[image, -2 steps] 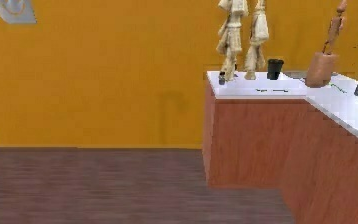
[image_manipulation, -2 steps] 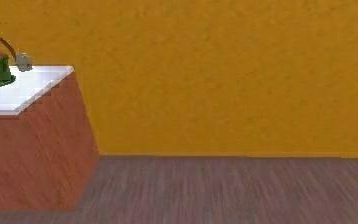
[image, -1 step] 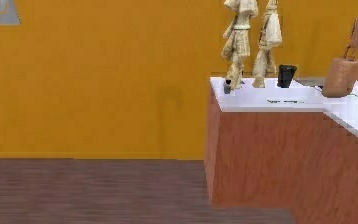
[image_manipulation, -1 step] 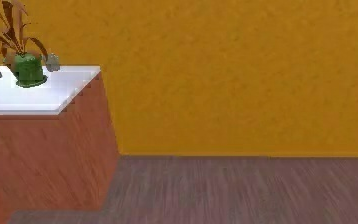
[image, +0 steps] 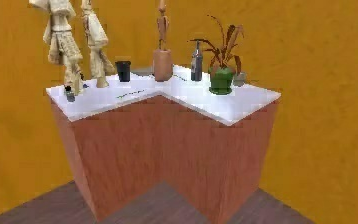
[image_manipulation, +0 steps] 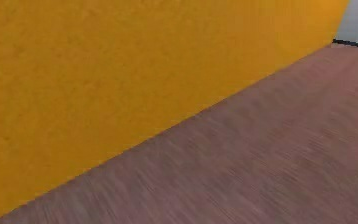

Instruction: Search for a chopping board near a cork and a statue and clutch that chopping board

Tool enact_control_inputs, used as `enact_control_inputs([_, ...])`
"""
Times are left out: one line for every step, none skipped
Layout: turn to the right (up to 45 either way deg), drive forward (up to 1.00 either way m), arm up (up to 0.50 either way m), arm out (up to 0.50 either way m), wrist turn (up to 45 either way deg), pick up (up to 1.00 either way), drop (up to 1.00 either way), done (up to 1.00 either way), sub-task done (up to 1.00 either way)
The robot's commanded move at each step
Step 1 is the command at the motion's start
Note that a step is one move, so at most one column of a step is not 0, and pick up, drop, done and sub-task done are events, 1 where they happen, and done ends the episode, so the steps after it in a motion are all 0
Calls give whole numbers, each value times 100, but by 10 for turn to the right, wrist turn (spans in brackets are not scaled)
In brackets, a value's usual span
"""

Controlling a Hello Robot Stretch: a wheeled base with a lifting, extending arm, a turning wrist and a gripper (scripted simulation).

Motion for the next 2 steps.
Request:
enact_control_inputs([0, 45, 0, 0, 0, 0, 0, 0, 0])
enact_control_inputs([450, 0, 0, 0, 0, 0, 0, 0, 0])
